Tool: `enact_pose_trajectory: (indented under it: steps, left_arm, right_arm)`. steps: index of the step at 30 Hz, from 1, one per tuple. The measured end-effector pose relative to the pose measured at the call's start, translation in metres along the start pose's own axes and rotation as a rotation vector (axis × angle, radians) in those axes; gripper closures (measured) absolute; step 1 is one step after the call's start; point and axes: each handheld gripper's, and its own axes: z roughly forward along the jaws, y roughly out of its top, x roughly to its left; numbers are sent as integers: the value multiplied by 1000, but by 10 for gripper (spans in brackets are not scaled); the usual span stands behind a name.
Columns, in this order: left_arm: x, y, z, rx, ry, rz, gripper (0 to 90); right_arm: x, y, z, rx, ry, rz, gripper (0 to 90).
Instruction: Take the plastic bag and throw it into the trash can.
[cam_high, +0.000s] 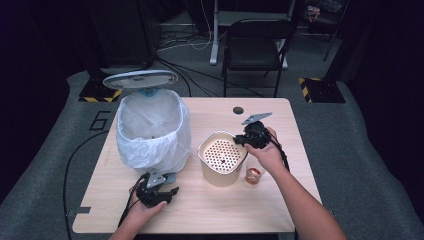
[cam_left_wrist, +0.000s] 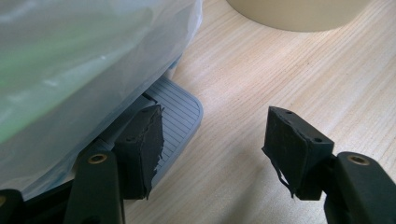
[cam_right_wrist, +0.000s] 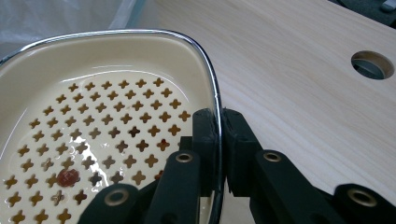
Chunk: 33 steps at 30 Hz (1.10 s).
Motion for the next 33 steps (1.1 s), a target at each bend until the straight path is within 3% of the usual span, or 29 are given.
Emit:
enact_pose_trajectory:
  steps: [16,29,33]
  left_arm:
    - [0,0,0,-1,0,1,373]
    - [0,0,0,-2,0,-1,373]
    - [-1,0,1,-7,5,-1,373]
  right_arm:
    - [21,-12,-11,3,45,-7,844]
    - [40,-17,-14,8,78,-52,844]
    - [46,-21,-16,6,88,-33,844]
